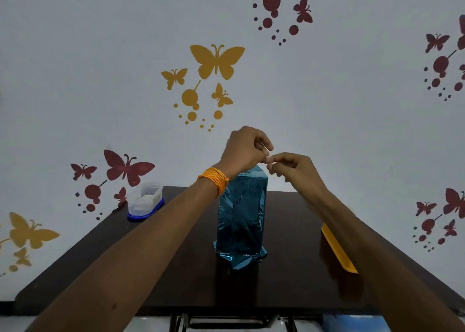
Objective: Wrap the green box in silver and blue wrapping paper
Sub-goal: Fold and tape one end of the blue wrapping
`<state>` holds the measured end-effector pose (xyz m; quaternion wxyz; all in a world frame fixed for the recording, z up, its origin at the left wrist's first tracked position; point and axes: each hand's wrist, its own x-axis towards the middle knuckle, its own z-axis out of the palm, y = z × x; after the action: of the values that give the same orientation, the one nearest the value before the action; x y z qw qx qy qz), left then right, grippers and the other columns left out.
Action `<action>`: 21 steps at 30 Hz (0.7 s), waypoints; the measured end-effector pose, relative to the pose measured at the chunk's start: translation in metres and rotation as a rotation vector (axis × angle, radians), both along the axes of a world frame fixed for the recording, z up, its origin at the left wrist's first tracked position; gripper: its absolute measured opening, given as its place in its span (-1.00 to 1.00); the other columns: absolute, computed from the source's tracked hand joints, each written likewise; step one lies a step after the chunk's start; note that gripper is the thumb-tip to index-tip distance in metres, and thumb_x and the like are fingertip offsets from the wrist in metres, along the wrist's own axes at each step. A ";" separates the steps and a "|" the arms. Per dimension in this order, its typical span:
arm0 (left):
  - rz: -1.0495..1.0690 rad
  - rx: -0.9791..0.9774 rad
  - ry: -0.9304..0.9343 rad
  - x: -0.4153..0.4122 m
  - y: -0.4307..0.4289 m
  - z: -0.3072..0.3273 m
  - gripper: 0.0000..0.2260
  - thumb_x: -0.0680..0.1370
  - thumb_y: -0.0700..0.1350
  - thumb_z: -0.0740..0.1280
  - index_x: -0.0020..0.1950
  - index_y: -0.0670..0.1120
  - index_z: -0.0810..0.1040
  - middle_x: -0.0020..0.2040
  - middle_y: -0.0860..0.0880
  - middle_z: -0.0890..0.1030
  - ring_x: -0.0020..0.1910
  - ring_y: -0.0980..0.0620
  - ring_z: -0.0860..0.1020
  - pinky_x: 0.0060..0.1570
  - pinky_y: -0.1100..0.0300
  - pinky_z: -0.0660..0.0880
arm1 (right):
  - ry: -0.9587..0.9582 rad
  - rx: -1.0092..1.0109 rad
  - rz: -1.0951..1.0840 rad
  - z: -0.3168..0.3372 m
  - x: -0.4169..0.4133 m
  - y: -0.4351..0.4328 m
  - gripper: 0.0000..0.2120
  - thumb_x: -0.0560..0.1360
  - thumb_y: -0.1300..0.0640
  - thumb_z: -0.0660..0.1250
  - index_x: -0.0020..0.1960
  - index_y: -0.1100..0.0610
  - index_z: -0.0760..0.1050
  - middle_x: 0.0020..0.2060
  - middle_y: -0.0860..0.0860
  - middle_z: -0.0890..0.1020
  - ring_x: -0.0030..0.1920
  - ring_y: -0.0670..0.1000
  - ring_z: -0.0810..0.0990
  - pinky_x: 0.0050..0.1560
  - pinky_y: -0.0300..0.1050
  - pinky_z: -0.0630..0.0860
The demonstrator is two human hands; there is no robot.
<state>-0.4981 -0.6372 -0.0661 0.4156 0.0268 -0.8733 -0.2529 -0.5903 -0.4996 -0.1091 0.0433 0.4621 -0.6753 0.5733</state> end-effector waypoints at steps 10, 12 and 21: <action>-0.091 0.574 -0.200 0.027 -0.039 0.022 -0.67 0.38 -0.32 0.52 0.12 -0.15 0.62 -0.05 -0.11 0.63 -0.10 0.00 0.62 -0.21 0.26 0.61 | -0.296 0.184 -0.077 0.012 -0.037 -0.053 -0.59 0.48 -0.10 0.46 0.21 0.09 0.49 0.02 0.03 0.62 0.00 -0.01 0.58 -0.13 -0.16 0.47; -0.116 0.708 -0.228 0.027 -0.051 0.018 -0.65 0.39 -0.34 0.52 0.15 -0.17 0.60 -0.02 -0.16 0.63 -0.09 -0.03 0.62 -0.22 0.26 0.60 | -0.352 0.252 -0.029 0.011 -0.042 -0.069 -0.53 0.42 -0.08 0.53 0.22 0.08 0.47 0.10 0.04 0.60 0.06 -0.02 0.58 -0.17 -0.17 0.47; -0.162 1.026 -0.233 0.015 -0.089 -0.001 -0.63 0.40 -0.39 0.49 0.18 -0.25 0.57 -0.02 -0.23 0.64 -0.18 -0.03 0.61 -0.27 0.22 0.62 | -0.327 0.384 -0.031 0.009 -0.059 -0.102 -0.47 0.31 -0.08 0.61 0.17 0.11 0.54 0.05 0.07 0.64 0.08 0.08 0.62 0.04 0.00 0.58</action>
<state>-0.4829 -0.7260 -0.0669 0.2283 0.1871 -0.6770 -0.6742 -0.6494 -0.6015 -0.1001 -0.1460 0.3526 -0.7768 0.5010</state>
